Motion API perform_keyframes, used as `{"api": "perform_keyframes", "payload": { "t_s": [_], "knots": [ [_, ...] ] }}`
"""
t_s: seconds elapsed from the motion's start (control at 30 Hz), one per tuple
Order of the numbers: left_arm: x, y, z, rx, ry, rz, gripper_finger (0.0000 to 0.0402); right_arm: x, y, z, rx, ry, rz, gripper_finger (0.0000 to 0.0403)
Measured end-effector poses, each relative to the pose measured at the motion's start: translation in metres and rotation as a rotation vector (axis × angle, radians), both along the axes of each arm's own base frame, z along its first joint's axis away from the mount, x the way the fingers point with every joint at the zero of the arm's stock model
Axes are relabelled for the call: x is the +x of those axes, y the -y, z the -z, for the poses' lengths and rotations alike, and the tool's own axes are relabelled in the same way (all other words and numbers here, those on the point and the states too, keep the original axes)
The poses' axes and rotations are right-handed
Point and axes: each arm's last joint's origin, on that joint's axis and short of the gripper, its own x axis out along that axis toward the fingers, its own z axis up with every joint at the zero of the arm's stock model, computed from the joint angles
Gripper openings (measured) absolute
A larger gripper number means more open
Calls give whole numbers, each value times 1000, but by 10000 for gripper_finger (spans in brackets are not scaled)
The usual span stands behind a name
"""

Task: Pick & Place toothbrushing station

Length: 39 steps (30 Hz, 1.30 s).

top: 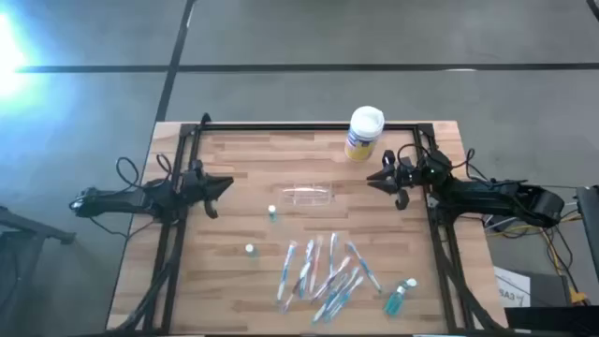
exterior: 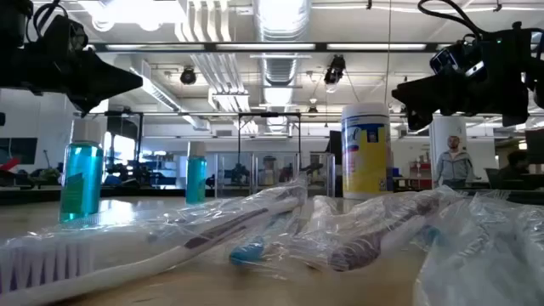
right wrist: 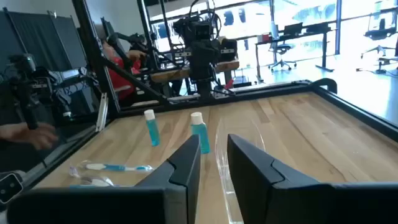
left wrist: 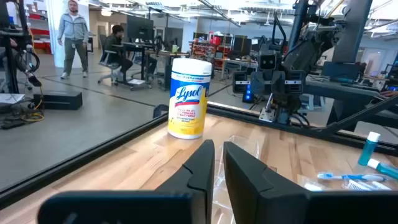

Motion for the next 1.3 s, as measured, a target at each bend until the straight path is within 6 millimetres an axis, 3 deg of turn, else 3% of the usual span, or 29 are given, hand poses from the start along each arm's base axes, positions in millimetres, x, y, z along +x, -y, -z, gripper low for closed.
{"api": "perform_keyframes", "payload": {
  "t_s": [0.23, 0.5, 0.6, 0.73, 0.9, 1.0, 1.1, 1.3],
  "knots": [
    [0, 0, 0, -4, 6, 0, 39, 0, 0, 0, 0, 0, 0, 68],
    [-1, 0, -10, -50, 136, 4, 39, 0, 0, 0, 3, -1, -1, 77],
    [-1, 0, -12, -58, 161, 5, 39, 0, 0, 0, 125, -13, -5, 80],
    [0, 4, -13, 21, 137, 131, 39, 0, 0, -1, 103, -3, -8, 77],
    [0, 16, -14, 202, 140, 553, 39, 12, -28, -12, -97, 113, -210, 71],
    [0, 14, -14, 156, 133, 485, 39, 20, -48, -17, -135, 185, -178, 68],
    [1, 12, -11, 136, 97, 407, 39, 25, -60, -11, -146, 146, -183, 68],
    [2, 10, -3, 127, 59, 355, 39, 23, -64, -13, -143, 155, -216, 68]
  ]
}}
